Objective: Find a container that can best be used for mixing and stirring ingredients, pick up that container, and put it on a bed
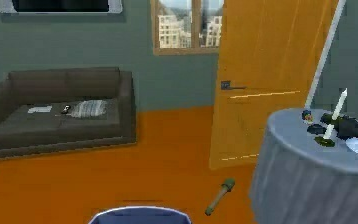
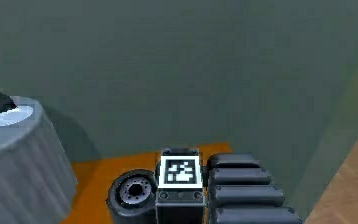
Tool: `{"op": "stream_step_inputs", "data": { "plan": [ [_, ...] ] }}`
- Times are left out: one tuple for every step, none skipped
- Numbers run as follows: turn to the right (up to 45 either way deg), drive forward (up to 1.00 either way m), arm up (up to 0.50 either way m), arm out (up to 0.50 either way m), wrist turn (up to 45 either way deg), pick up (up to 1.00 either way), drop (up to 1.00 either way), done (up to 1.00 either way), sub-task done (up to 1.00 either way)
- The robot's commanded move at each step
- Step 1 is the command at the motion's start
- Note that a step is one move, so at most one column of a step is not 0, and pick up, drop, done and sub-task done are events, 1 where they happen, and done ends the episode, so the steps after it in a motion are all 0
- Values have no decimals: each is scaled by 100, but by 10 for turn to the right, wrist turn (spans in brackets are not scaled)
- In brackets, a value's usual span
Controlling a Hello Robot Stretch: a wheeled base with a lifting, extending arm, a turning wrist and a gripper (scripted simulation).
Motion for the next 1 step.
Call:
{"op": "stream_step_inputs", "data": {
  "plan": [
    [0, 100, 0, 0, 0, 0, 0, 0, 0]
  ]
}}
